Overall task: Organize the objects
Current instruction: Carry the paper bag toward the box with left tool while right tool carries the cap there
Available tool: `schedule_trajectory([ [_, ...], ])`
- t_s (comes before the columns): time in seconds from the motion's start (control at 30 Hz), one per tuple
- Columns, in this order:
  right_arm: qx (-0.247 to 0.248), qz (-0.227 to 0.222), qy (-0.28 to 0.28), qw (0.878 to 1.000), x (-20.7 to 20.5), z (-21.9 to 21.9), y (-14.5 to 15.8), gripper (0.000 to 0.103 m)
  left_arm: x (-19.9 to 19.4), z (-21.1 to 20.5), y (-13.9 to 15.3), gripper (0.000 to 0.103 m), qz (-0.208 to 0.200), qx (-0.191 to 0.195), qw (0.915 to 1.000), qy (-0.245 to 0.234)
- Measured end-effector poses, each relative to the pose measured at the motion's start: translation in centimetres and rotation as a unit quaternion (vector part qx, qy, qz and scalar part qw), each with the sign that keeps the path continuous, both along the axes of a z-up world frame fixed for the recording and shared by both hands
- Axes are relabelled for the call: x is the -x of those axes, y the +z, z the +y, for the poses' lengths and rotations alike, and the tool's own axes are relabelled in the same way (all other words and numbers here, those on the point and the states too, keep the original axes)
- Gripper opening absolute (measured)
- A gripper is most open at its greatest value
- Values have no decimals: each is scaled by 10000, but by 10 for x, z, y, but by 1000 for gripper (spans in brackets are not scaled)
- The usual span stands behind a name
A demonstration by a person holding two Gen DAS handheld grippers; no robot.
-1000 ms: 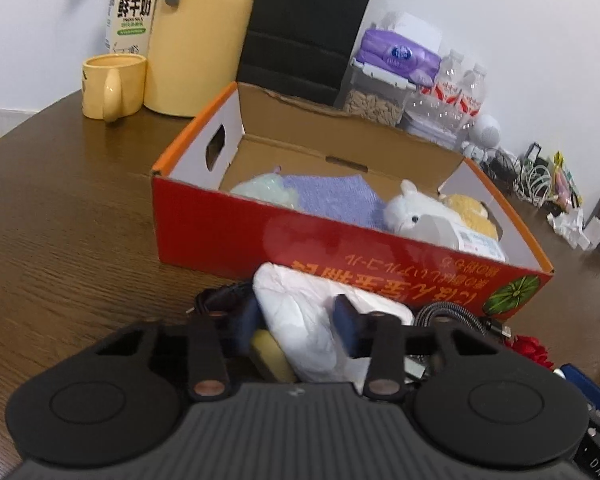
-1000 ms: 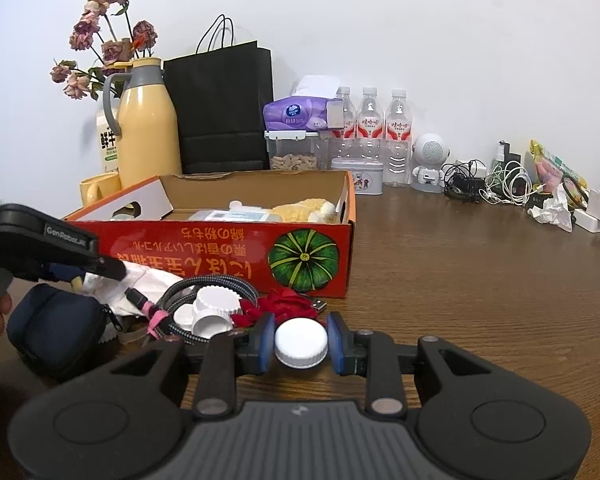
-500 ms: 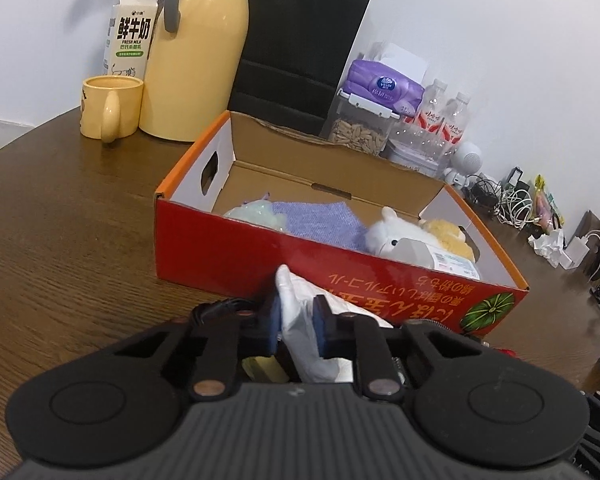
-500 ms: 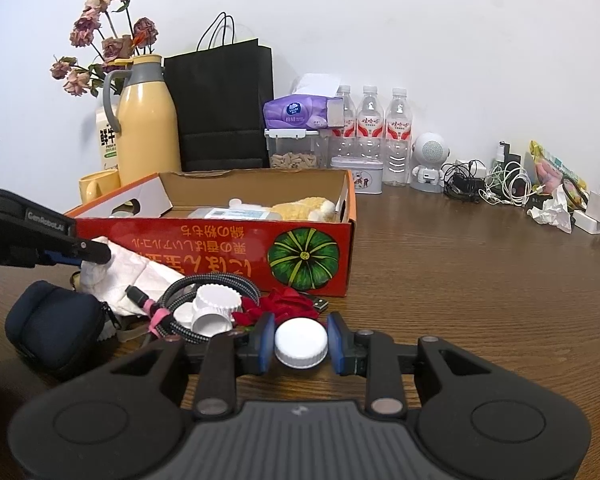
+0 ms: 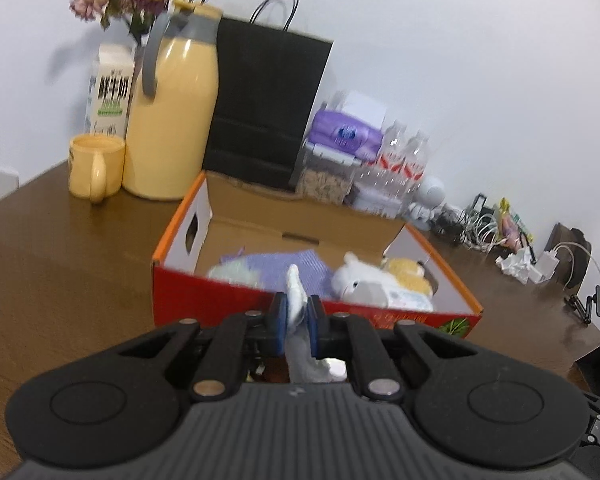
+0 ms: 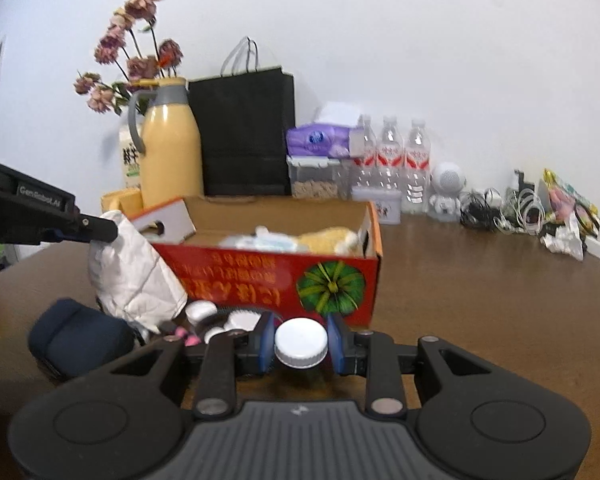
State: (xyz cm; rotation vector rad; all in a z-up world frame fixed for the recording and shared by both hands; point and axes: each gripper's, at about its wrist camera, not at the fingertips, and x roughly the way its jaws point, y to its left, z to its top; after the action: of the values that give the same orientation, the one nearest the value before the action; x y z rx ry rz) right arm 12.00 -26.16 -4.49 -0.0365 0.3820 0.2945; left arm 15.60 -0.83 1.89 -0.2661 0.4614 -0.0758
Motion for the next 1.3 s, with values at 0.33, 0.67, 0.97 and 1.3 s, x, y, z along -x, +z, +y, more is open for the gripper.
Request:
schedule_trajectory([
  [0.33, -58, -430, 282, 9987, -14, 19, 35, 27, 0, -10, 33, 8, -468, -132, 9985, -268],
  [0.67, -75, -763, 385, 9963, -63, 58, 66, 27, -35, -20, 63, 8, -905, 11, 9951, -397],
  [0.97, -205, -476, -16, 9987, -138, 71, 49, 27, -102, 0, 37, 8, -550, 474, 9971, -248],
  [1.3, -332, 140, -166, 9992, -166, 61, 19, 27, -136, -2, -1, 8, 181, -346, 9991, 134],
])
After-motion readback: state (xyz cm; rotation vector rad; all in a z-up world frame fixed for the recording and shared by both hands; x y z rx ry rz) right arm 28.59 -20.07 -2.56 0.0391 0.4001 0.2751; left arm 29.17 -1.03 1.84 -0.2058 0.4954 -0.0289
